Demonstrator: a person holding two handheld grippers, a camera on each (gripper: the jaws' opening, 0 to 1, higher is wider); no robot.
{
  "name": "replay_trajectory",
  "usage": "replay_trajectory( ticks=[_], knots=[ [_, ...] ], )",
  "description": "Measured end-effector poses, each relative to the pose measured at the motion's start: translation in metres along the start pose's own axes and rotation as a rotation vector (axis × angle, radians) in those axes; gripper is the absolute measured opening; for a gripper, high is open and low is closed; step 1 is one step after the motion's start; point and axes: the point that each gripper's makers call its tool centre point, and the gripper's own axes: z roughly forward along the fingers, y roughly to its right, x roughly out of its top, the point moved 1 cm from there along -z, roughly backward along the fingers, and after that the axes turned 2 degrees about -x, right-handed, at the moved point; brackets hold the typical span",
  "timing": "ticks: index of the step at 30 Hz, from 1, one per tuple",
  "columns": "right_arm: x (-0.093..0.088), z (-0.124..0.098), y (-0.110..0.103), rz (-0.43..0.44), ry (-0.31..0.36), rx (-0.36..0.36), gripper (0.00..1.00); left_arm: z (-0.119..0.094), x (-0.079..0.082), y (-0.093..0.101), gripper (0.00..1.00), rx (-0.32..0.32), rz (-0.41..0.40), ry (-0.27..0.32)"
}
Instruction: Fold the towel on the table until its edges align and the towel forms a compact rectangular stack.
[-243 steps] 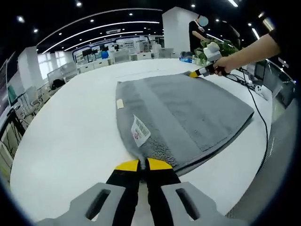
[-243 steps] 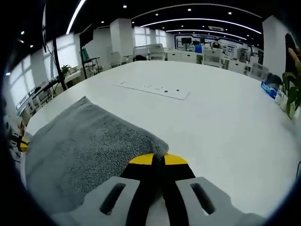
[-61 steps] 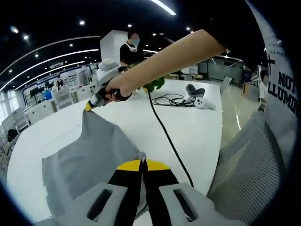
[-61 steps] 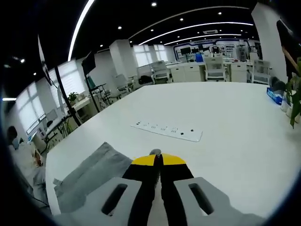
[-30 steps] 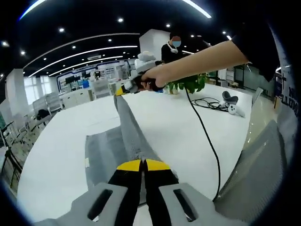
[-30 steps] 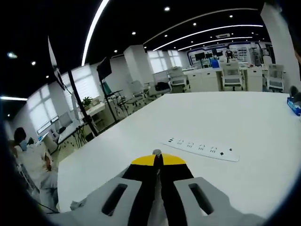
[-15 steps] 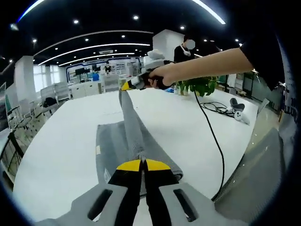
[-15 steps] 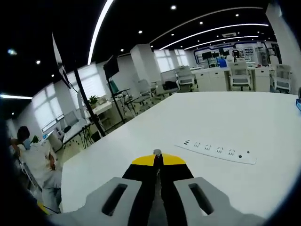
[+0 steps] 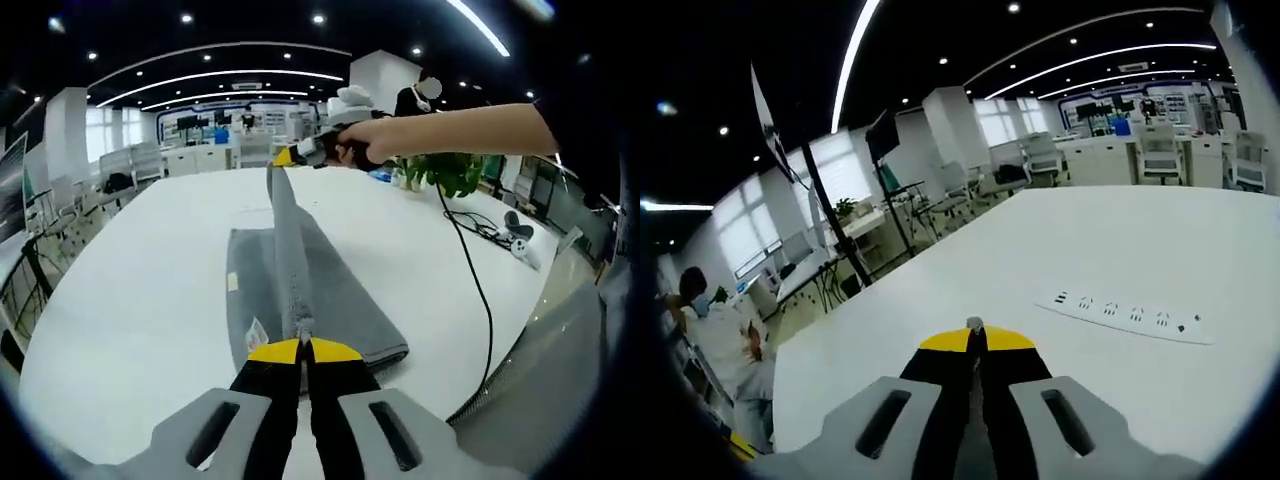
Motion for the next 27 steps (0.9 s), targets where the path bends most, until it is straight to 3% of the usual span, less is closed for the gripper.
replay_trajectory(
  ticks=[27],
  knots=[
    [-0.059,0.077,-0.014,-0.05,-0.087,-0.039,0.0,0.021,-0.058,-0.032,0.02,-0.02,-0.159,-0.1]
  ],
)
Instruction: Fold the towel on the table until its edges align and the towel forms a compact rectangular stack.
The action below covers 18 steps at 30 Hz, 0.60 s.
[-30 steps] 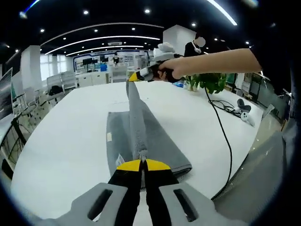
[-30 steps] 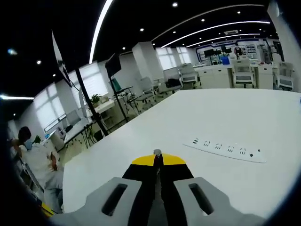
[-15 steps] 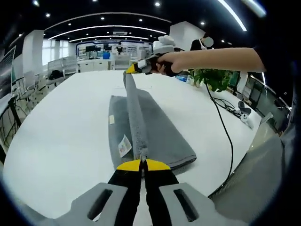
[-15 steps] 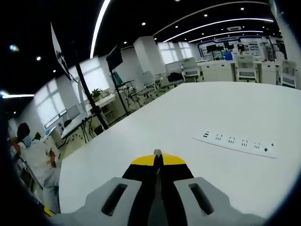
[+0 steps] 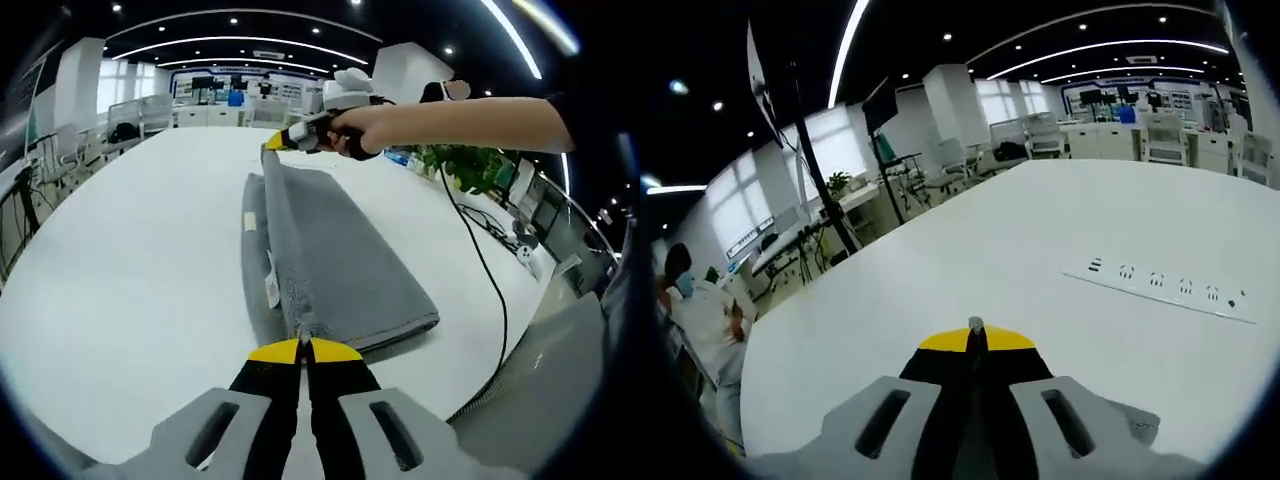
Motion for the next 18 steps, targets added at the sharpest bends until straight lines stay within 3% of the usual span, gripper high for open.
replay_trajectory(
  ticks=[5,8,13,16,18],
  knots=[
    [-0.008,0.015,0.0,-0.084,-0.017,-0.02,0.01,0.004,-0.007,-0.009,0.02,0.001,-0.02,-0.007],
    [-0.009,0.021,0.001,-0.091,-0.016,-0.023,0.01,0.005,-0.015,-0.013,0.02,0.008,-0.03,-0.038],
    [-0.01,0.025,-0.001,-0.128,-0.019,0.045,0.03,0.002,-0.016,-0.017,0.03,0.017,-0.019,-0.03],
    [-0.006,0.024,0.007,-0.154,-0.013,0.045,0.08,0.001,-0.012,-0.015,0.14,0.01,0.007,-0.025],
    [-0.005,0.02,0.011,-0.137,-0.01,0.042,0.16,0.002,-0.009,-0.009,0.23,-0.035,0.004,-0.006]
  ],
)
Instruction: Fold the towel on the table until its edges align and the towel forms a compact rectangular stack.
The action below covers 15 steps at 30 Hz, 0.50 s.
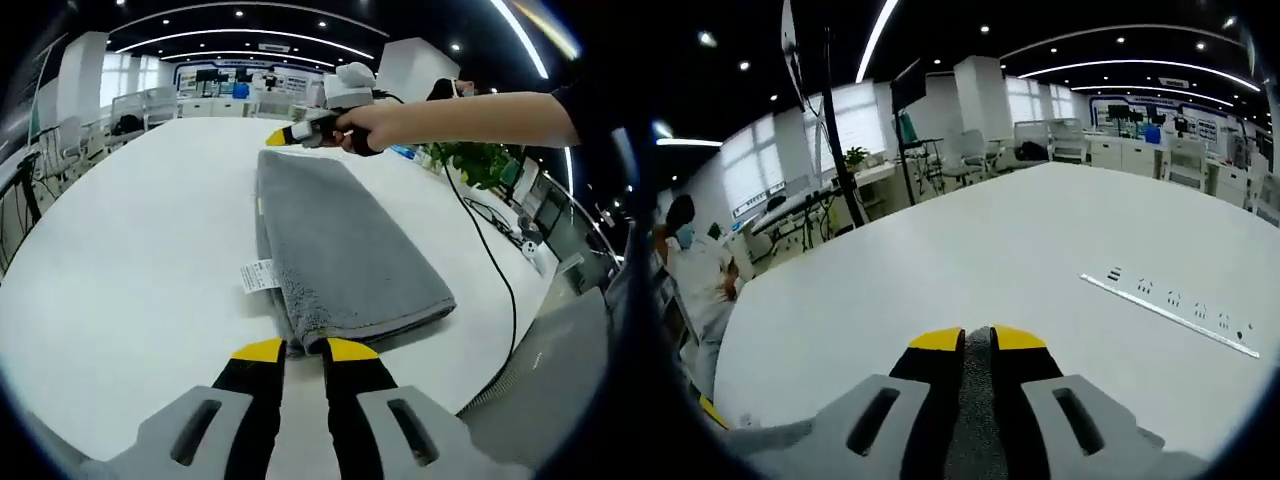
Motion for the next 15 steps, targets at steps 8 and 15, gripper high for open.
replay_trajectory(
  ticks=[8,15],
  knots=[
    [-0.009,-0.021,0.015,0.051,0.0,-0.02,0.24,0.0,0.025,-0.001,0.39,-0.006,-0.033,0.092],
    [-0.029,-0.048,0.028,0.072,-0.021,-0.058,0.24,0.005,0.036,-0.01,0.39,0.008,-0.006,0.073]
  ],
)
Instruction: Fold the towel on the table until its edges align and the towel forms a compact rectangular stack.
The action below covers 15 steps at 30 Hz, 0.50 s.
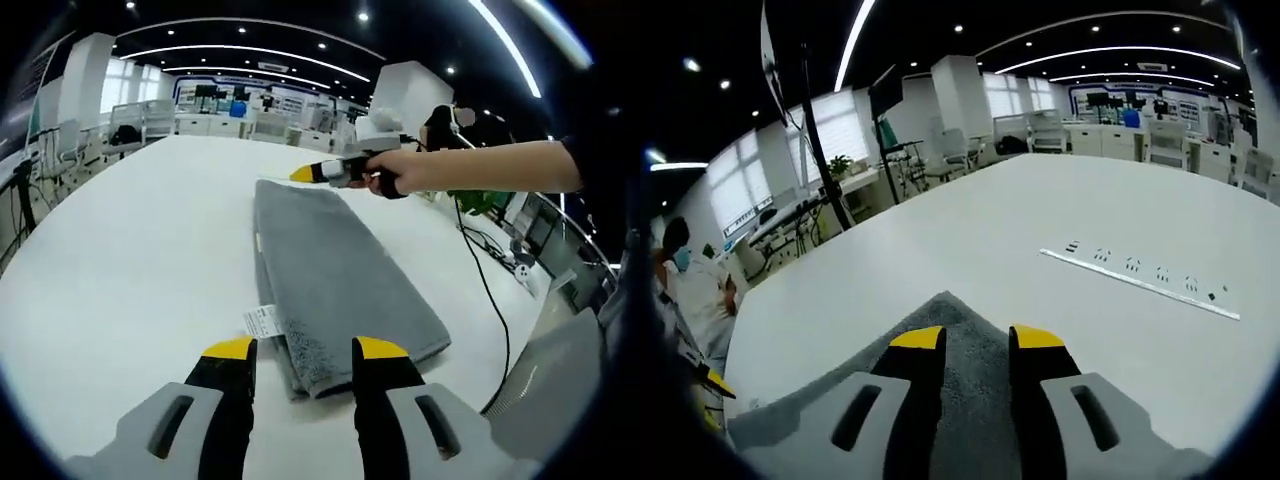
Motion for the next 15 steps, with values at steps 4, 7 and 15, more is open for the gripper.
replay_trajectory(
  ticks=[4,7,15],
  knots=[
    [-0.014,-0.02,0.011,-0.002,-0.011,-0.033,0.24,0.009,0.011,-0.006,0.37,0.026,0.026,0.014],
    [-0.024,-0.035,0.017,-0.018,-0.022,-0.058,0.25,0.02,0.015,-0.008,0.37,0.011,0.038,0.009],
    [-0.051,-0.068,0.014,-0.081,-0.056,-0.063,0.27,0.05,0.026,-0.014,0.35,-0.034,0.102,-0.025]
  ],
)
